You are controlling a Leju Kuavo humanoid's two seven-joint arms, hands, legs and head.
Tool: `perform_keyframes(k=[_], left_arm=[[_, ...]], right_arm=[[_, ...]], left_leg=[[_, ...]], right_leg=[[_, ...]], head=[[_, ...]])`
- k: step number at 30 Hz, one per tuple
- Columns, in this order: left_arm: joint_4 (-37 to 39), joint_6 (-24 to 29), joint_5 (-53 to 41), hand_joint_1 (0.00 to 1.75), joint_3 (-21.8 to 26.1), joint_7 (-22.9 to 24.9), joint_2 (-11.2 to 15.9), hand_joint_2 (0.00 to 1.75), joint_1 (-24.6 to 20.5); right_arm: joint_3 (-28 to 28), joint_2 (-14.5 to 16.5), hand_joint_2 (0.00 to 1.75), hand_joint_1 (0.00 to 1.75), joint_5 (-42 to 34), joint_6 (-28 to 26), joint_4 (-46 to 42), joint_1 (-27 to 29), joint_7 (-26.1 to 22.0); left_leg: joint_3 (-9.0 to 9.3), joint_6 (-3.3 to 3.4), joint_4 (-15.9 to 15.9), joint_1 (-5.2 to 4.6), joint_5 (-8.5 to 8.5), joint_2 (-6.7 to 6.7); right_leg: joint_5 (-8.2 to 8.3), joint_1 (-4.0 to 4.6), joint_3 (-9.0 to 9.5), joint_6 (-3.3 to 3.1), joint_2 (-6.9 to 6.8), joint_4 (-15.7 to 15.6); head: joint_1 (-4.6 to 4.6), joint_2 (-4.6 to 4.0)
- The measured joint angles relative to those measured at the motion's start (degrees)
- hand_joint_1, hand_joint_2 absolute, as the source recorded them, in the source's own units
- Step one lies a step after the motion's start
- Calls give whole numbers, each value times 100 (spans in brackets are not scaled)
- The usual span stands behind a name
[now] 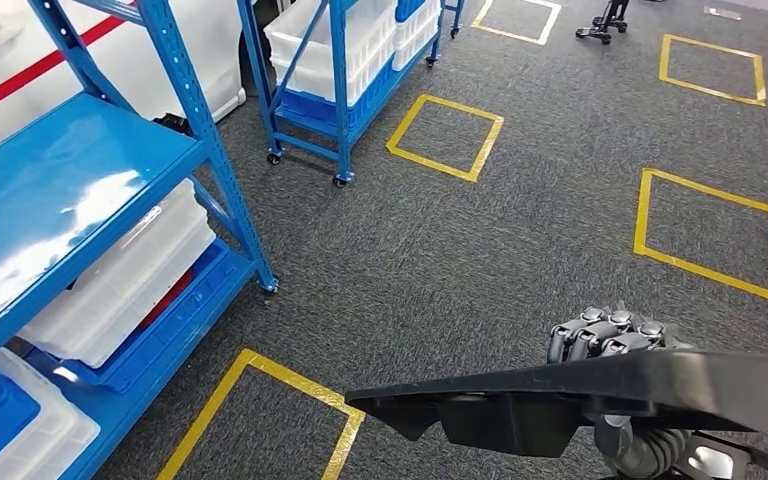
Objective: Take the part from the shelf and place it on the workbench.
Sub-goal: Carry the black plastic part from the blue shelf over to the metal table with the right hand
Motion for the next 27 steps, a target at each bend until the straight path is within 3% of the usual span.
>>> perform_keyframes(k=[2,4,6,8,9,11,12,13,15,17,19,20,22,23,25,26,27], left_arm=[[7,-7,-18,0,-3,20,-7,175,-19],[9,-25,-27,0,-8,31,-18,175,-39],[9,-54,-38,0,-19,29,-30,175,-56],[9,-71,-41,0,-31,27,-34,175,-63],[9,-69,-28,0,-33,27,-36,175,-61],[9,-50,19,0,-33,29,-43,175,-64],[9,-35,48,0,-32,29,-52,175,-75],[9,-21,69,0,-31,30,-66,175,-92],[9,3,96,0,-30,30,-112,175,-121],[11,20,101,0,-29,33,-159,175,-126],[14,39,101,0,-27,46,-204,175,-126],[16,49,103,0,-26,56,-223,175,-126],[20,70,105,0,-22,80,-258,175,-120],[22,82,106,0,-19,93,-272,175,-112],[29,100,106,0,-9,110,-296,175,-87],[30,106,106,0,-4,112,-301,175,-78],[31,109,106,0,1,111,-303,175,-71]], right_arm=[[-6,14,175,155,-45,46,46,-107,84],[-17,26,175,155,-131,65,86,-235,225],[-40,29,175,155,-232,80,124,-364,363],[-51,29,175,155,-333,130,177,-519,472],[-44,29,175,155,-396,168,231,-612,534],[2,28,175,155,-525,221,407,-833,659],[40,28,175,155,-575,229,514,-956,711],[78,28,175,155,-610,226,615,-1079,748],[153,29,175,155,-652,206,774,-1290,802],[230,37,175,155,-658,158,887,-1442,834],[303,45,175,155,-626,98,963,-1504,844],[332,52,175,155,-611,77,985,-1509,848],[383,70,175,155,-623,57,1033,-1554,859],[403,81,175,155,-650,56,1065,-1581,870],[431,93,175,155,-710,58,1130,-1615,904],[439,95,175,155,-734,58,1158,-1615,919],[444,95,175,155,-752,60,1184,-1615,930]], left_leg=[[59,63,-168,-3,13,-112],[44,163,-158,-22,36,-1],[47,236,-174,-23,54,111],[44,283,-187,-40,59,229],[38,295,-188,-53,56,298],[32,298,-187,-81,48,444],[35,300,-188,-94,42,515],[44,302,-191,-106,36,579],[77,298,-211,-124,26,680],[109,270,-254,-123,25,771],[163,225,-328,-118,30,872],[191,204,-333,-121,17,838],[119,179,-90,-120,-137,589],[-22,169,209,-112,-285,425],[-418,138,923,-100,-567,285],[-560,117,1129,-95,-585,271],[-606,97,1128,-88,-483,266]], right_leg=[[-40,-4,-95,68,105,126],[-28,-15,-152,105,188,150],[-112,-19,-239,144,11,309],[-400,-13,-527,189,-322,883],[-566,-16,-735,204,-419,1276],[-674,-14,-1005,196,-477,1753],[-573,-6,-982,170,-488,1686],[-388,17,-831,123,-519,1384],[-71,117,-399,-7,-762,561],[8,217,-181,-114,-954,110],[20,243,-147,-180,-868,8],[60,223,-98,-192,-804,-69],[140,163,15,-207,-680,-228],[161,138,46,-201,-625,-264],[147,127,51,-207,-479,-249],[131,123,50,-199,-396,-226],[109,115,50,-182,-307,-195]], head=[[-10,0],[-16,0],[2,1],[32,1],[42,1],[43,1],[42,1],[42,0],[40,0],[45,1],[55,1],[55,1],[60,0],[60,0],[59,0],[58,0],[59,0]])
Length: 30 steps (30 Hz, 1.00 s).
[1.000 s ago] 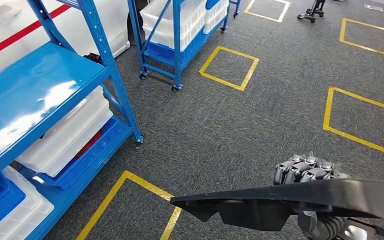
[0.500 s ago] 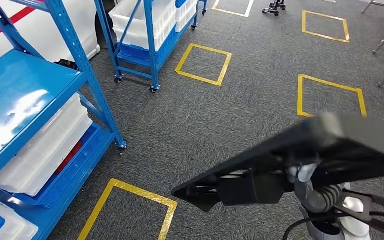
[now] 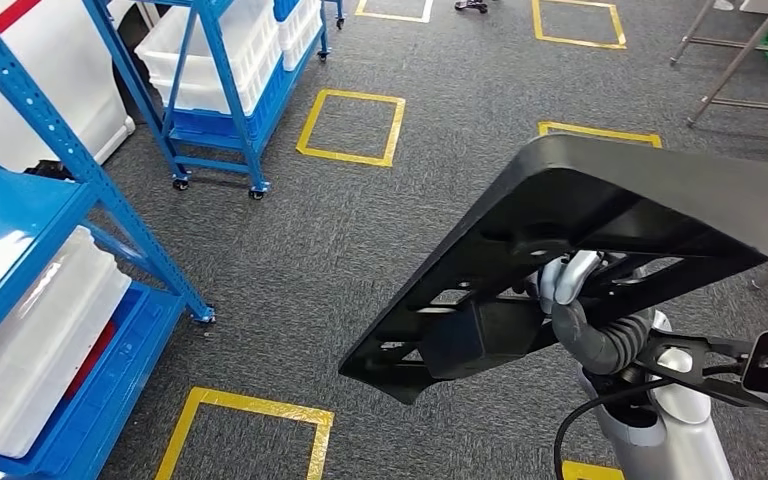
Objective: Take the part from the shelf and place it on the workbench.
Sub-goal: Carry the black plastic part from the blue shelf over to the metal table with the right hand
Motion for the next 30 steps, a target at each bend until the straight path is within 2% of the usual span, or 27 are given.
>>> perform_keyframes(k=[1,2,3,4,5,6,7,8,10,12,13,14,15,16,17,19,21,22,23,24,25,26,27,28,29,30], left_arm=[[0,2,-1,0,3,-3,-1,175,3],[0,2,-2,0,4,-7,-2,175,5],[3,-1,-4,0,6,-10,-9,175,6],[7,-2,-6,0,7,-14,-17,175,5],[10,-3,-8,0,8,-15,-25,175,3],[13,-3,-9,0,9,-14,-33,175,0],[13,-2,-10,0,10,-13,-34,175,-3],[13,-2,-11,0,10,-8,-38,175,-6],[11,8,-12,0,10,0,-42,175,-11],[10,33,0,0,11,7,-37,175,-15],[10,49,10,0,13,11,-32,175,-14],[10,63,19,0,14,15,-28,175,-15],[10,75,25,0,15,17,-26,175,-17],[10,82,26,0,16,19,-25,175,-21],[11,86,25,0,17,20,-25,175,-26],[11,86,17,0,17,24,-27,175,-31],[11,78,5,0,17,26,-29,175,-38],[11,71,-1,0,17,24,-29,175,-47],[11,63,-4,0,17,20,-27,175,-56],[11,57,-2,0,17,10,-23,175,-64],[11,48,6,0,17,0,-19,175,-69],[11,39,15,0,19,-9,-14,175,-67],[11,30,25,0,21,-20,-9,175,-62],[11,22,34,0,24,-28,-8,175,-54],[11,18,40,0,27,-37,-5,175,-45],[11,16,52,0,31,-49,0,175,-39]], right_arm=[[4,-1,175,155,-15,2,21,1,3],[6,-1,175,155,-30,4,34,4,-2],[8,-2,175,155,-43,6,41,12,-10],[9,-2,175,155,-53,5,41,29,-18],[10,-3,175,155,-60,3,39,55,-29],[10,-3,175,155,-63,2,38,88,-45],[9,-4,175,155,-67,1,37,118,-65],[2,-9,175,155,-73,2,35,142,-86],[-32,-20,175,155,-101,14,31,144,-118],[-81,-25,175,155,-161,56,35,126,-120],[-105,-25,175,155,-193,85,39,126,-115],[-127,-25,175,155,-220,111,44,130,-109],[-151,-25,175,155,-238,131,47,136,-103],[-177,-25,175,155,-249,143,47,144,-102],[-203,-25,175,155,-256,151,45,155,-103],[-265,-27,175,155,-262,172,33,184,-113],[-338,-34,175,155,-248,183,8,249,-159],[-377,-41,175,155,-229,185,-12,303,-190],[-416,-48,175,155,-203,182,-42,370,-224],[-448,-55,175,155,-180,179,-75,430,-261],[-470,-58,175,155,-165,176,-101,471,-286],[-484,-60,175,155,-155,174,-120,508,-307],[-491,-61,175,155,-147,173,-129,544,-324],[-495,-61,175,155,-133,173,-132,588,-327],[-495,-61,175,155,-116,174,-136,637,-326],[-496,-60,175,155,-97,175,-145,684,-325]], left_leg=[[65,-20,-224,12,206,-17],[207,-41,-602,34,441,-83],[346,-61,-940,52,594,-213],[446,-55,-1176,66,677,-313],[491,-37,-1287,65,683,-388],[494,0,-1284,49,652,-402],[497,51,-1293,42,659,-336],[507,89,-1311,38,665,-275],[540,153,-1355,48,676,-152],[560,192,-1374,33,662,-32],[564,203,-1375,19,650,34],[571,208,-1375,7,635,100],[583,209,-1375,-4,618,168],[605,209,-1376,-13,598,233],[637,207,-1379,-18,576,292],[707,184,-1395,-24,534,390],[761,136,-1426,-23,502,487],[797,109,-1456,-24,490,544],[838,86,-1480,-24,469,583],[871,66,-1464,-24,435,540],[853,52,-1351,-24,358,432],[758,40,-1115,-20,233,283],[591,32,-772,-13,77,133],[381,21,-397,-10,-74,49],[195,8,-104,-7,-153,15],[87,-4,10,-5,-116,3]], right_leg=[[-31,-14,3,26,84,43],[-75,-33,-1,62,164,105],[-121,-45,-22,102,237,177],[-161,-54,-58,140,303,250],[-188,-61,-98,173,359,302],[-195,-70,-134,202,412,326],[-192,-81,-156,229,465,330],[-195,-90,-168,251,456,340],[-306,-81,-285,305,223,564],[-579,-88,-630,351,-76,1186],[-700,-104,-848,366,-132,1546],[-742,-116,-1011,369,-154,1789],[-684,-119,-1077,360,-163,1847],[-525,-112,-1019,337,-176,1679],[-308,-88,-851,298,-225,1326],[-22,12,-472,204,-478,581],[5,108,-322,122,-613,276],[0,128,-308,90,-554,242],[19,108,-261,61,-481,179],[39,85,-193,41,-418,98],[64,57,-124,19,-353,22],[82,28,-65,0,-291,-34],[77,28,-42,-13,-224,-46],[67,25,-40,-26,-145,-33],[51,24,-43,-27,-62,-15],[31,21,-45,-18,25,11]], head=[[-1,0],[0,0],[-5,0],[-12,0],[-17,-1],[-24,-1],[-26,-1],[-26,-1],[-1,0],[26,0],[27,0],[28,0],[29,0],[28,0],[28,0],[29,-1],[28,-1],[28,0],[25,0],[21,0],[15,0],[11,0],[9,0],[9,0],[9,0],[9,0]])
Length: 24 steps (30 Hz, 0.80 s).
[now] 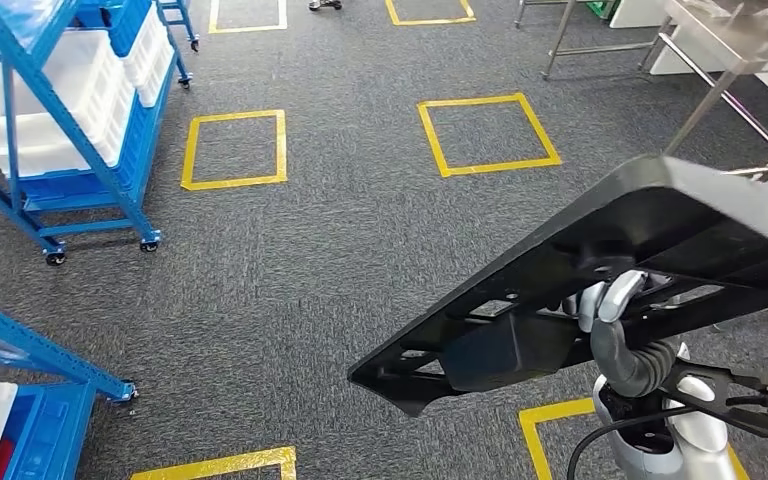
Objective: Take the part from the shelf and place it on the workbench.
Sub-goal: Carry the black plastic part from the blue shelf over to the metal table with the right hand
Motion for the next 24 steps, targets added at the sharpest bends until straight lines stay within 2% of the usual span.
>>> perform_keyframes(k=[1,2,4,5,6,8,9,11,12,13,14,15,16,17,18,20,21,22,24], left_arm=[[0,-5,17,0,6,-14,11,175,2],[-1,-11,34,0,13,-28,26,175,0],[-2,-25,58,0,25,-52,53,175,-5],[-2,-30,60,0,28,-61,60,175,-8],[-2,-34,58,0,29,-67,68,175,-15],[-2,-43,48,0,30,-80,80,175,-32],[-3,-49,42,0,31,-85,90,175,-39],[-7,-66,26,0,32,-99,103,175,-39],[-8,-74,16,0,32,-107,115,175,-34],[-9,-78,4,0,32,-117,124,175,-26],[-9,-81,-7,0,32,-126,132,175,-18],[-9,-81,-15,0,32,-134,140,175,-13],[-9,-81,-20,0,32,-141,144,175,-11],[-9,-81,-26,0,32,-147,146,175,-12],[-9,-81,-30,0,31,-151,147,175,-14],[-9,-81,-36,0,30,-156,146,175,-17],[-9,-81,-37,0,30,-157,145,175,-21],[-9,-83,-33,0,30,-163,144,175,-28],[-9,-105,-22,0,30,-200,141,175,-60]], right_arm=[[-2,0,175,155,14,-3,-13,34,1],[-6,0,175,155,24,-8,-32,58,3],[-14,1,175,155,32,-33,-80,87,8],[-17,2,175,155,42,-47,-109,100,13],[-16,4,175,155,59,-62,-139,118,19],[-15,8,175,155,107,-80,-211,177,33],[-15,10,175,155,129,-84,-253,208,37],[-14,12,175,155,158,-86,-327,242,38],[-12,15,175,155,167,-87,-347,256,37],[-9,17,175,155,174,-86,-358,276,35],[-7,20,175,155,180,-83,-362,306,34],[-4,22,175,155,185,-79,-366,339,33],[-3,22,175,155,187,-70,-369,367,30],[-2,23,175,155,186,-62,-374,385,25],[0,23,175,155,185,-54,-381,393,20],[7,29,175,155,179,-15,-391,388,10],[13,35,175,155,175,11,-392,381,8],[20,42,175,155,171,37,-389,374,6],[39,57,175,155,157,61,-381,347,7]], left_leg=[[0,-10,-107,3,154,-8],[103,-21,-418,10,397,-38],[388,-26,-1101,32,722,-232],[477,-12,-1301,34,777,-313],[511,14,-1365,24,754,-362],[518,85,-1389,9,760,-280],[529,119,-1408,14,765,-227],[562,182,-1460,34,773,-109],[575,201,-1475,25,767,-49],[583,215,-1483,17,759,13],[589,218,-1485,9,747,78],[597,219,-1485,3,732,144],[614,215,-1485,-1,714,207],[642,208,-1486,-5,692,270],[678,196,-1489,-7,667,328],[747,150,-1503,-21,617,433],[773,120,-1514,-25,597,485],[796,90,-1529,-27,580,540],[861,29,-1547,-20,540,607]], right_leg=[[-25,-6,1,15,83,34],[-59,-17,5,36,163,80],[-141,-38,-12,99,301,201],[-170,-46,-36,131,359,251],[-183,-53,-63,162,408,279],[-183,-65,-100,208,499,287],[-203,-62,-115,229,452,315],[-382,-59,-271,285,172,633],[-537,-68,-440,317,-12,958],[-692,-90,-651,346,-120,1336],[-798,-114,-850,366,-169,1671],[-807,-133,-975,377,-188,1852],[-710,-145,-988,377,-200,1822],[-524,-146,-881,366,-226,1571],[-294,-130,-681,339,-308,1161],[-46,-54,-324,263,-527,453],[-24,-14,-242,224,-590,281],[-56,17,-229,193,-581,242],[-41,14,-184,139,-441,171]], head=[[0,0],[-1,0],[-1,0],[-1,0],[-3,0],[-7,0],[-3,0],[29,0],[46,0],[56,0],[55,0],[56,0],[56,0],[56,0],[56,0],[56,0],[54,0],[54,0],[52,0]])
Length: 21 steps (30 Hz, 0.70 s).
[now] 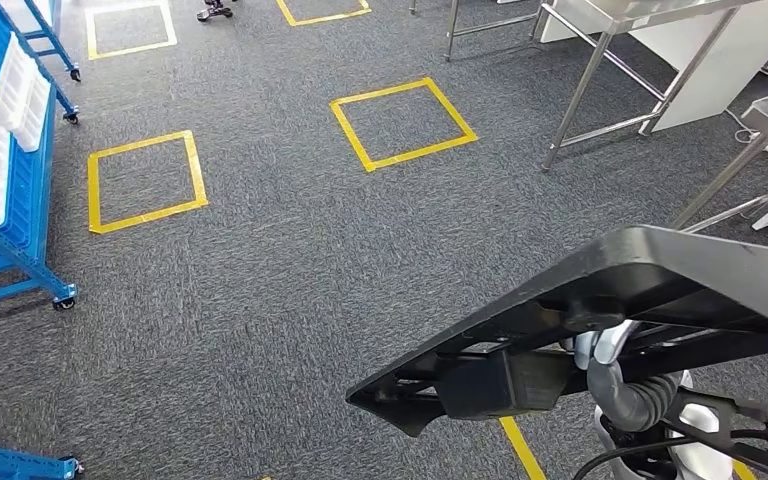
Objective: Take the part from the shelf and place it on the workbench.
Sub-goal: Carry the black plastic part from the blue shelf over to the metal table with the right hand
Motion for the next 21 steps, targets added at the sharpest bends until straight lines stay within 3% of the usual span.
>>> perform_keyframes(k=[2,4,6,7,9,11,13,15,16,18,19,21], left_arm=[[0,-50,10,0,0,-68,-2,175,-29],[0,-108,13,0,-1,-122,-3,175,-28],[0,-141,16,0,-2,-134,-3,175,-6],[0,-145,18,0,-2,-132,-3,175,5],[0,-151,22,0,-2,-117,-1,175,12],[0,-151,38,0,-2,-86,1,175,12],[0,-119,56,0,-2,-43,-1,175,9],[1,-74,70,0,-1,-5,-13,175,-1],[1,-62,76,0,1,6,-18,175,-6],[1,-62,85,0,2,10,-27,175,-7],[0,-63,86,0,3,5,-21,175,1],[0,-66,86,0,4,-11,-19,175,19]], right_arm=[[21,26,175,155,-32,-4,11,-86,11],[52,63,175,155,-65,-20,35,-177,40],[81,94,175,155,-82,-38,63,-204,97],[91,105,175,155,-86,-44,75,-208,125],[105,121,175,155,-89,-55,89,-223,169],[118,137,175,155,-88,-61,98,-247,202],[128,144,175,155,-85,-69,112,-263,215],[134,143,175,155,-83,-81,125,-266,210],[135,142,175,155,-84,-87,129,-272,206],[136,140,175,155,-87,-103,139,-292,198],[137,139,175,155,-89,-110,149,-296,191],[137,135,175,155,-79,-120,185,-268,155]], left_leg=[[-53,-40,244,7,-160,-230],[-406,-54,938,14,-473,-540],[-814,-71,1562,16,-626,-617],[-903,-77,1606,16,-537,-622],[-756,-80,1037,24,-61,-694],[-499,-65,335,47,281,-946],[-412,-18,105,44,307,-1075],[-391,52,65,37,319,-956],[-373,90,37,44,328,-892],[-337,145,-16,62,336,-753],[-325,158,-24,58,326,-686],[-310,159,-26,52,298,-544]], right_leg=[[27,-48,99,-64,120,-100],[29,-74,156,-117,238,-135],[9,-71,167,-131,391,-122],[-5,-72,174,-126,473,-109],[-53,-87,198,-93,629,-59],[-121,-95,183,-35,759,31],[-150,-113,129,36,870,80],[-148,-135,98,99,945,82],[-179,-128,76,127,861,129],[-397,-126,-122,185,536,524],[-561,-132,-310,217,373,869],[-771,-173,-688,264,267,1510]], head=[[-14,0],[-34,0],[-43,0],[-43,0],[-44,0],[-41,0],[-41,0],[-44,0],[-35,-1],[-4,-1],[13,-1],[19,0]])
